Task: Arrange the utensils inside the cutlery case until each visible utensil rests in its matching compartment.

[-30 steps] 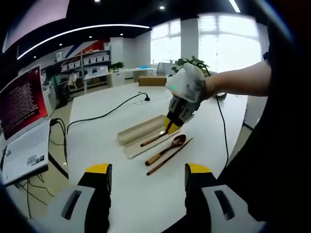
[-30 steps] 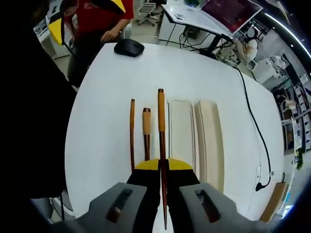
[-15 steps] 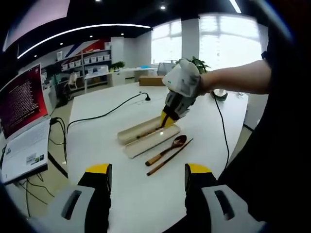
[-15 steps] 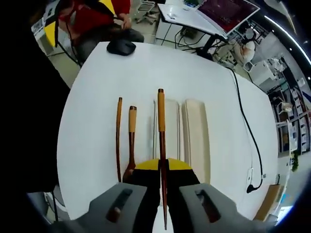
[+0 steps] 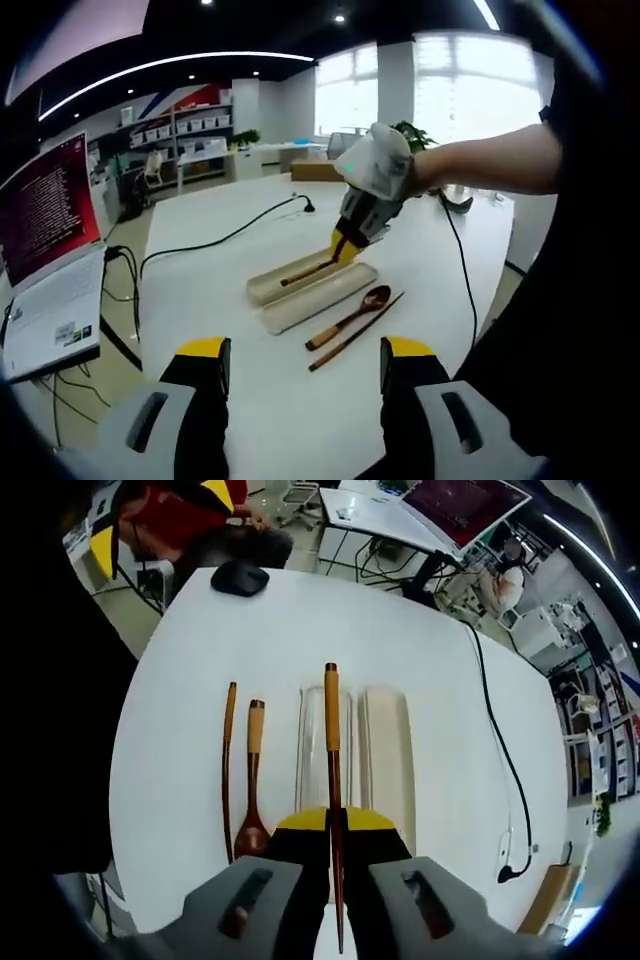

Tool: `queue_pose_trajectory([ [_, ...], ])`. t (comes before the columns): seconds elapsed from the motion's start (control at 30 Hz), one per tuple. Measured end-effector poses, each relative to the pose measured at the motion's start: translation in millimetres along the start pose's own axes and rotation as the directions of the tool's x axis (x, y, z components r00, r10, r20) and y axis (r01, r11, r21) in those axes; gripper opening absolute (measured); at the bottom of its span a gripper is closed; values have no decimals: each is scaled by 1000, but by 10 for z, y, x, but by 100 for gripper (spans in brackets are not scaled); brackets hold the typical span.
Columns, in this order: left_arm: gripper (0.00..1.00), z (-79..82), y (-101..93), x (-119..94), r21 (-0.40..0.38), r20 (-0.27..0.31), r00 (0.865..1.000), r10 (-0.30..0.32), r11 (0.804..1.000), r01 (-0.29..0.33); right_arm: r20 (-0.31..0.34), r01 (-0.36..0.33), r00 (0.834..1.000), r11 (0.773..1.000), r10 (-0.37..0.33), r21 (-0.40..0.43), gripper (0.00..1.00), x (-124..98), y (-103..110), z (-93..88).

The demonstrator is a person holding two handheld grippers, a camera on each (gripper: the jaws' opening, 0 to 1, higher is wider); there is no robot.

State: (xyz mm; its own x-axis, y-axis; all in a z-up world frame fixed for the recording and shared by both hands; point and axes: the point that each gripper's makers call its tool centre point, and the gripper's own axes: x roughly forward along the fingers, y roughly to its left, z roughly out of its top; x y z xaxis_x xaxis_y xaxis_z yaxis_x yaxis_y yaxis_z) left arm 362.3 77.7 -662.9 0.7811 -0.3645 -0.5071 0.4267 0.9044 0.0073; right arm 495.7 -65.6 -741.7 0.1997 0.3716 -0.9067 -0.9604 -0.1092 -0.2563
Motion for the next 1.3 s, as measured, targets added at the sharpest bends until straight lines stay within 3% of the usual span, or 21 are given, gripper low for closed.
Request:
queue_pose_trajectory([
  [0.43,62,14,23,40,1,-10,1000,2,1000,-2,4,22,1000,1000,-22,-10,0,9,-238,31],
  [1.1,62,-10,69,109,-23,-22,1000,-4,1000,4,5,10,1000,1000,-10,0,0,128,-334,23],
  [1.3,60,-46,79,79,-23,-32,999,-2,1000,1,27,7,1000,1000,-7,5,0,106,-360,109],
])
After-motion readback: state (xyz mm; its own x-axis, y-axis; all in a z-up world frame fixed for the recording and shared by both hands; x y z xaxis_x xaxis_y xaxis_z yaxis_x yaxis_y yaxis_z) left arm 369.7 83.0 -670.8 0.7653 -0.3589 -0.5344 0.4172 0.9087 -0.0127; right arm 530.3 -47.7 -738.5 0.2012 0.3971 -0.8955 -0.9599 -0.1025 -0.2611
